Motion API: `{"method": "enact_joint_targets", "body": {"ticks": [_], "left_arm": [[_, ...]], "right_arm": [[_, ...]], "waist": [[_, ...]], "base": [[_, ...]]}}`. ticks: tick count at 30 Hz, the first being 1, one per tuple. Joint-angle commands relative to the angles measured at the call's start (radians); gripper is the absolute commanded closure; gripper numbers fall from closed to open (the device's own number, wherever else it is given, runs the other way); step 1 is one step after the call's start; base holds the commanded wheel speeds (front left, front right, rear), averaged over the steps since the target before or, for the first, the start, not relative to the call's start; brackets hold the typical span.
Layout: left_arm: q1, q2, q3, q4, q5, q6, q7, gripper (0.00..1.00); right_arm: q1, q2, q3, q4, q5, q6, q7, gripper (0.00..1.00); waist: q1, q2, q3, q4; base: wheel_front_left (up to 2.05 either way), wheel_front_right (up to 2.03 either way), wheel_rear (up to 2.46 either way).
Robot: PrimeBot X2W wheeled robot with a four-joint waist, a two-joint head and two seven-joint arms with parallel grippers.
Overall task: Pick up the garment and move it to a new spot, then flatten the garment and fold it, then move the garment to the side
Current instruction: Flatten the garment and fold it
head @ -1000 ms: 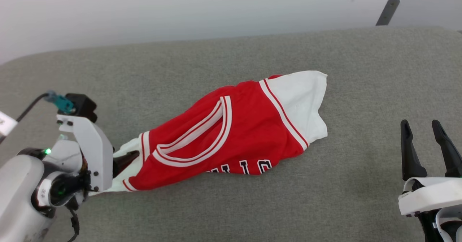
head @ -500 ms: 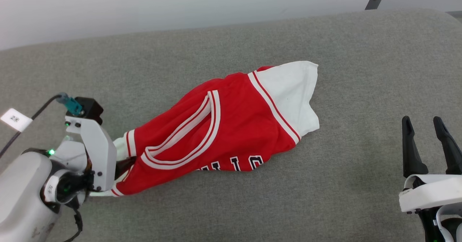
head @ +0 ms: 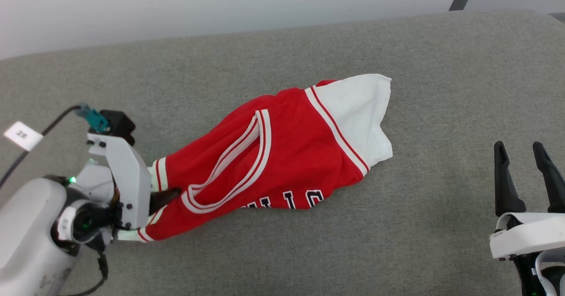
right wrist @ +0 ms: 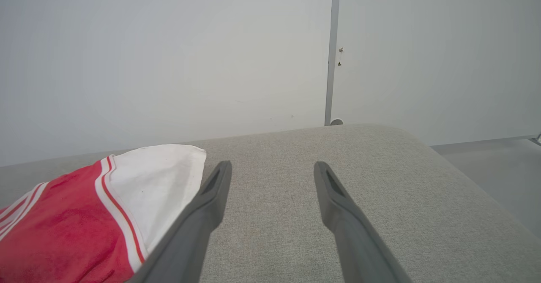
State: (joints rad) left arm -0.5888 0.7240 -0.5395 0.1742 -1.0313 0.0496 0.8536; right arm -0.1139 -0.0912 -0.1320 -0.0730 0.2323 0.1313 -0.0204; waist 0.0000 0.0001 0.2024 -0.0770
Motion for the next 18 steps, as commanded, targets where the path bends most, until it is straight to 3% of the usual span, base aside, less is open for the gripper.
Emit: {"method": "enact_joint_targets", "body": {"ticks": [1,18], "left_arm": [[0.013,0.001,-0.003,-0.013,-0.008,0.005,0.011,0.00],[0.063,-0.003,0.021,-0.145,-0.110,0.069,0.090,0.00]], "right_arm": [[-0.004,0.000,-0.005,-0.001,-0.004,-0.001,0.001,0.00],[-0.008,-0.001,-0.008,0.001,-0.007,-0.001,0.003,0.00]], "waist": [[0.0000,-0.0001,0.000,0.003],[0.0000,-0.0001,0.012,0.008]], "base": [[0.00,0.00,0.00],[0.00,0.00,0.00]]}}
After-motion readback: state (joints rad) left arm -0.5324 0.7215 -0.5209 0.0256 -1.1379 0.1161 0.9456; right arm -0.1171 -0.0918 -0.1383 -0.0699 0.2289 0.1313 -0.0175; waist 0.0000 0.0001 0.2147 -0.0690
